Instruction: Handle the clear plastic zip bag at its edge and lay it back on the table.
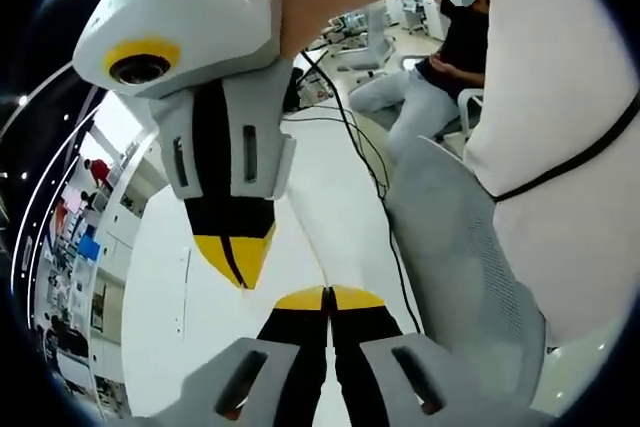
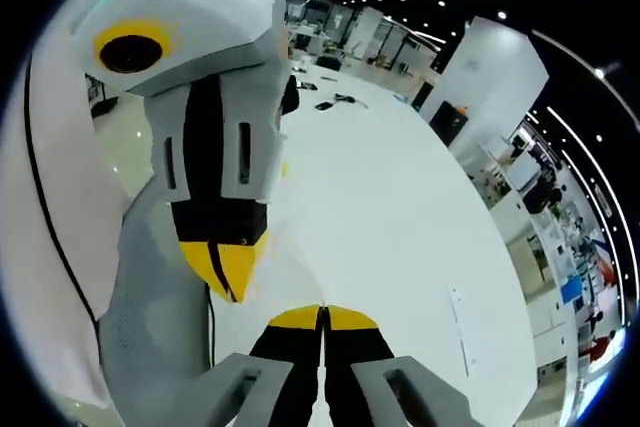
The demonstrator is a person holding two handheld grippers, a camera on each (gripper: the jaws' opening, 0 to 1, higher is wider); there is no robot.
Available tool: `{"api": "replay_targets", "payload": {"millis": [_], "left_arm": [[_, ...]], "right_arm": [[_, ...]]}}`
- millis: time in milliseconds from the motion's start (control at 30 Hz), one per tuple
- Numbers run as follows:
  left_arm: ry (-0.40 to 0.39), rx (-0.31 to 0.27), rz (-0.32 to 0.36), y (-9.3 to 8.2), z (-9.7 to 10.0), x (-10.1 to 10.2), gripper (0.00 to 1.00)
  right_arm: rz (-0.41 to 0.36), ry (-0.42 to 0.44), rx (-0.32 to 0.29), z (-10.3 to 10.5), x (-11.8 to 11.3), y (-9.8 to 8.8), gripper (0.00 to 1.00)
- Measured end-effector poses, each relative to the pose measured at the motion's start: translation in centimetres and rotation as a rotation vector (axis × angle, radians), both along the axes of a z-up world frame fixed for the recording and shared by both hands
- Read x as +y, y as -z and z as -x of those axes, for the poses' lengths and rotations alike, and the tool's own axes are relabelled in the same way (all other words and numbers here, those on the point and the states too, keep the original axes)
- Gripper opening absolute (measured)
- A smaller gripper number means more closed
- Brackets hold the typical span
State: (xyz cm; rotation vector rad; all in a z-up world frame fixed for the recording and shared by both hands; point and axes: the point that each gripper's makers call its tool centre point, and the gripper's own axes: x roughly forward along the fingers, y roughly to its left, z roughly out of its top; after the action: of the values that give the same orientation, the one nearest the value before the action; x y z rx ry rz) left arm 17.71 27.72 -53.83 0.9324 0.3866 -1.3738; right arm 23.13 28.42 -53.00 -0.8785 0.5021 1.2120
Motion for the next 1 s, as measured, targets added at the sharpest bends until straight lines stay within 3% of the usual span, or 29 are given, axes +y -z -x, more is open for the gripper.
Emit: {"api": "replay_targets", "payload": {"millis": [367,567,800,1000], "left_arm": [[0.001,0.047,-0.004,0.4,0.7,-0.1,0.0],[-0.004,0.08,0.003,0.2,1.0,0.0,0.0],[0.007,0.128,0.002,0.0,1.9,0.0,0.0],[0.014,0.19,0.041,-1.2,2.7,-0.4,0.0]], "right_arm": [[-0.029,0.05,-0.082,-1.7,-0.1,-1.3,0.0],[-0.017,0.044,-0.158,-2.3,-0.2,-1.7,0.0],[0.007,0.039,-0.172,-2.5,-0.4,-1.0,0.0],[0.022,0.036,-0.177,-2.4,-0.6,-0.6,0.0]]}}
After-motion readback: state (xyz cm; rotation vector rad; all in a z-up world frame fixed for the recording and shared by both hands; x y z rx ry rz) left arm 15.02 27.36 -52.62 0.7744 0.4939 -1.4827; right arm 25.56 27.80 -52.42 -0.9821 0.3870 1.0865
